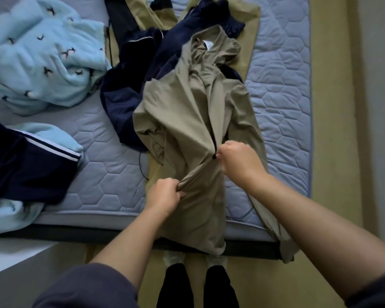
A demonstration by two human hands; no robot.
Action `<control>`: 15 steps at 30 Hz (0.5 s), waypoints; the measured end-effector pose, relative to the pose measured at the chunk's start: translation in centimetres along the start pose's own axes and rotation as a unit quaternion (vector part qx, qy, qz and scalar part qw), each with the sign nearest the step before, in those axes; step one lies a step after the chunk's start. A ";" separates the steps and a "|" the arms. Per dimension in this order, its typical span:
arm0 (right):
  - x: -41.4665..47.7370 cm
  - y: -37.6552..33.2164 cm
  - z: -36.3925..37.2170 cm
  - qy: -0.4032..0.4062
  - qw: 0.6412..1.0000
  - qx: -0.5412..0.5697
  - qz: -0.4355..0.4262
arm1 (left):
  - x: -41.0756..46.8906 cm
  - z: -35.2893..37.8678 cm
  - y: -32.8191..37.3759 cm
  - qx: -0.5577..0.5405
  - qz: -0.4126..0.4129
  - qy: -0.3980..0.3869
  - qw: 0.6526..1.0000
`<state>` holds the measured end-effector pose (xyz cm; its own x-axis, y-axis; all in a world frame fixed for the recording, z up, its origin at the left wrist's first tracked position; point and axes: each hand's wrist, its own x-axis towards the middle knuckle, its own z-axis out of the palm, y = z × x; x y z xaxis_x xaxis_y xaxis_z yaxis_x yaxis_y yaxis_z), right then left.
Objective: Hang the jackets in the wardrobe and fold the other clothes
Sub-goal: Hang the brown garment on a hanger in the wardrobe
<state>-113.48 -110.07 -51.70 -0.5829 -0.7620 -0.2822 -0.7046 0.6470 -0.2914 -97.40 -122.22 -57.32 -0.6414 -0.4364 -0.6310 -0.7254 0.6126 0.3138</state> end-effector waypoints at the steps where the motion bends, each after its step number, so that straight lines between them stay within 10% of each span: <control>1: 0.4 0.3 -0.4 0.013 1.000 0.005 0.010 | -0.3 0.0 -1.2 0.004 -0.020 -0.014 1.000; 15: 1.3 0.3 -1.1 0.022 1.000 -0.009 -0.005 | 1.0 -2.2 -3.0 -0.009 0.033 0.030 0.999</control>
<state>-114.89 -110.85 -51.18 -0.5928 -0.7691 -0.2387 -0.7176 0.6391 -0.2768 -96.38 -125.90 -57.33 -0.7009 -0.4354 -0.5649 -0.6856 0.6297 0.3653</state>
